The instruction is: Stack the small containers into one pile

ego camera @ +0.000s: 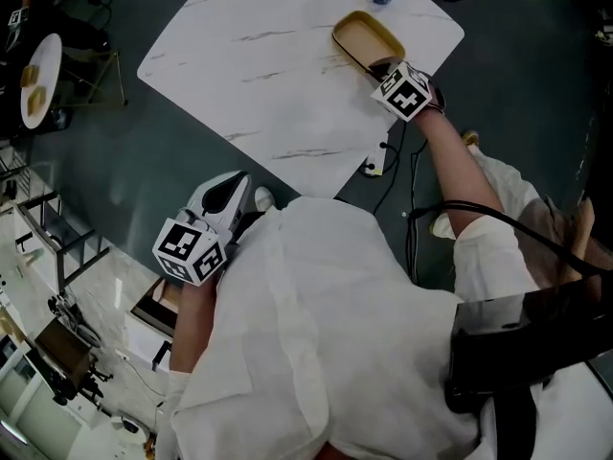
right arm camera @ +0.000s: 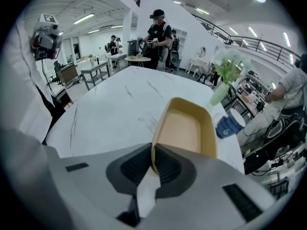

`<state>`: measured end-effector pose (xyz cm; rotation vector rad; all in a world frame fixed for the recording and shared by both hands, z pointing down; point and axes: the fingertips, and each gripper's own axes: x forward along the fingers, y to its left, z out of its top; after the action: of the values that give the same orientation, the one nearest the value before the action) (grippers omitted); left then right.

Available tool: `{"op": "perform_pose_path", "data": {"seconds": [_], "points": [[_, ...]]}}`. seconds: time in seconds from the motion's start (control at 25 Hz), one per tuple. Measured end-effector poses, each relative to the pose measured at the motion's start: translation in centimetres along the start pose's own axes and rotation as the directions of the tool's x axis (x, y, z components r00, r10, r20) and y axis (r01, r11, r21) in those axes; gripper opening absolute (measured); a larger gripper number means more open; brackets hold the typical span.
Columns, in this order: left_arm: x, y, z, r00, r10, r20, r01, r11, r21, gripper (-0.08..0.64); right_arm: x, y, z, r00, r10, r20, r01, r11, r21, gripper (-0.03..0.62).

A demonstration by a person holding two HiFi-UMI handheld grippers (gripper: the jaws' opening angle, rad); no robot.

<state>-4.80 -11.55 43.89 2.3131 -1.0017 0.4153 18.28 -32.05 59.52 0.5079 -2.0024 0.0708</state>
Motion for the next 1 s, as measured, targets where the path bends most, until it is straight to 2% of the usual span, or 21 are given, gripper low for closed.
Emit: {"op": "perform_pose_path", "data": {"seconds": [0.28,0.4,0.52,0.68,0.88,1.0], "points": [[-0.4,-0.4,-0.4,1.0,0.0,0.002,0.001,1.0,-0.008,0.007,-0.1,0.6,0.3,1.0,0.016,0.016,-0.016,1.0,0.023,0.021],[0.2,-0.7,-0.3,1.0,-0.002,0.001,0.002,1.0,-0.013,0.006,-0.2,0.1,0.0,1.0,0.016,0.02,-0.017,0.999,0.033,0.086],[0.1,-0.7,-0.5,1.0,-0.003,0.006,0.003,1.0,-0.014,0.006,-0.5,-0.2,-0.2,1.0,0.001,0.021,-0.002,0.999,0.034,0.086],[-0.7,-0.8,-0.7,1.0,-0.012,0.023,0.013,1.0,-0.004,0.006,-1.6,-0.1,0.0,0.998,-0.04,0.039,0.038,0.998,0.058,0.092],[-0.9,-0.8,-0.3,0.998,-0.051,0.031,0.05,0.998,0.025,0.006,-4.3,0.2,1.0,0.986,-0.121,0.112,0.104,0.984,0.146,0.092],[-1.4,-1.2,0.2,0.995,-0.089,0.036,0.087,0.995,0.056,0.006,-6.5,2.1,2.0,0.975,-0.162,0.155,0.131,0.972,0.193,0.043]]}}
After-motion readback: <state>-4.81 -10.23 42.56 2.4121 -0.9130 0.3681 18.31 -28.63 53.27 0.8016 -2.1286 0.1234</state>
